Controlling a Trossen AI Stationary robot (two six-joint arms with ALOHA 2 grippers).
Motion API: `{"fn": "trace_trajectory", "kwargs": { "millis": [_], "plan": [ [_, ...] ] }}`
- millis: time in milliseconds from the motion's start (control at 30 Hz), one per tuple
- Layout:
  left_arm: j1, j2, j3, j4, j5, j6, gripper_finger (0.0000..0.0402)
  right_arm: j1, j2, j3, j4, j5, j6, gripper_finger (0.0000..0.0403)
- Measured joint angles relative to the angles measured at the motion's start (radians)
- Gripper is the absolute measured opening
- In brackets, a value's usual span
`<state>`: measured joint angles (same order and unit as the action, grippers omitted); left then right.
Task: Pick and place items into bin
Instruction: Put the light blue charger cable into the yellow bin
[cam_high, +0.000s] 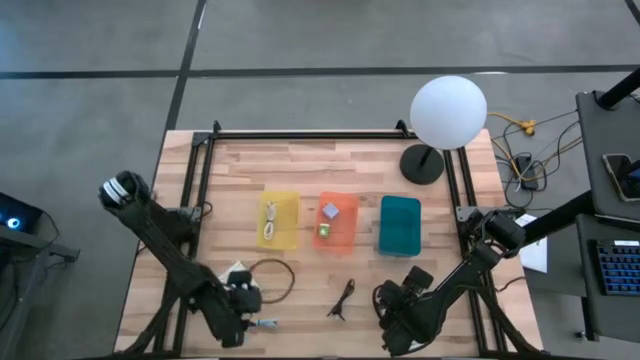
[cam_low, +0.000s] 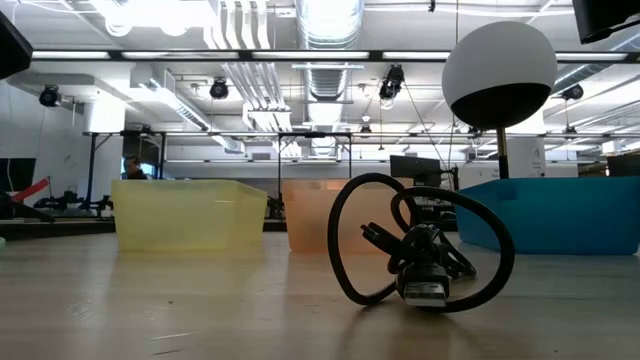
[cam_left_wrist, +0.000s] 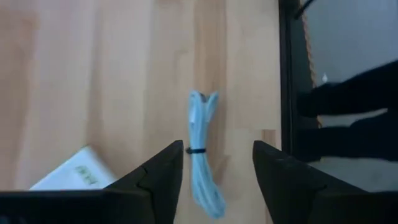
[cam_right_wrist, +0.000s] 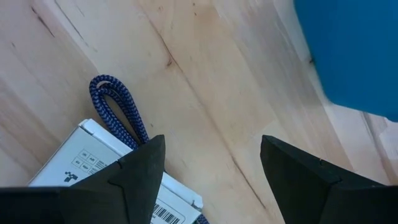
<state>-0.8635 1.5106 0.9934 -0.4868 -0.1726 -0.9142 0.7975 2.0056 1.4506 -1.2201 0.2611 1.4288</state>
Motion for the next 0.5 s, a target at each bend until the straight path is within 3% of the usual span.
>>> {"fn": "trace_trajectory", "kwargs": {
  "millis": [267,500],
  "plan": [
    [-0.022,0.170,0.101,-0.004,0.024,0.088,0.0217,0.003,0.000,0.000,-0.001,-0.005,-0.013,0.0249],
    [-0.021,0.251,0.140,-0.140,-0.022,-0.027,0.0216,0.003,0.000,0.000,-0.003,-0.008,-0.080,0.0249]
  ]
}}
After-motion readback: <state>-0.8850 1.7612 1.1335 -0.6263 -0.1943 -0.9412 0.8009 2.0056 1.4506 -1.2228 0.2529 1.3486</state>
